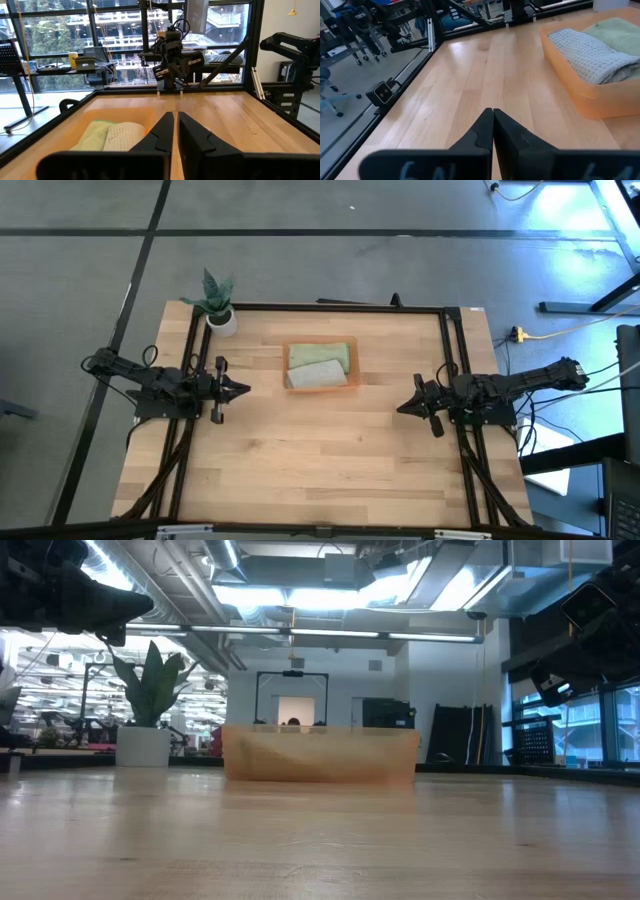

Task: Roll microfiber towels into tight, uniform cylinder then place into a basket
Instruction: Return to Home Position

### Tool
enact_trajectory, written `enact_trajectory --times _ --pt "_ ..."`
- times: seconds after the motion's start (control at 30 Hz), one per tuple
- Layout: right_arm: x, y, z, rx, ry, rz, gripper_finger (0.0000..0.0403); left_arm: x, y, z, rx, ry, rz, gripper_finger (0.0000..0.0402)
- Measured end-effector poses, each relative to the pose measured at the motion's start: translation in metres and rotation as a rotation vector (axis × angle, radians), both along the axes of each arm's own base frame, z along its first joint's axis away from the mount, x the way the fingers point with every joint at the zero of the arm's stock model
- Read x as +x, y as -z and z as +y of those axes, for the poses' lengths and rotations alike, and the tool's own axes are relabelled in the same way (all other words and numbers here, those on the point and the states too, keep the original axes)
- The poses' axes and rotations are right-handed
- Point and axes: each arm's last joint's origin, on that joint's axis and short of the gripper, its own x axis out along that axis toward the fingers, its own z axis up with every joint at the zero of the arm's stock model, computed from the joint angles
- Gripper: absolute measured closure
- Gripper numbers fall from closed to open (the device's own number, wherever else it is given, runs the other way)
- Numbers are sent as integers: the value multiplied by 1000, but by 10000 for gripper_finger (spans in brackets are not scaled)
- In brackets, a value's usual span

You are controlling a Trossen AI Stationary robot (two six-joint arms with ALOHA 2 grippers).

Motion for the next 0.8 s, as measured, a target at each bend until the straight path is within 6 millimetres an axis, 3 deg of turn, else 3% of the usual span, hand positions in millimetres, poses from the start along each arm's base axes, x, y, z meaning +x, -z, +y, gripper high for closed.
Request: enact_trajectory --times 0.8 --pt "0 0 0 3 1 -1 389 0 0 0 0 0 0 397"
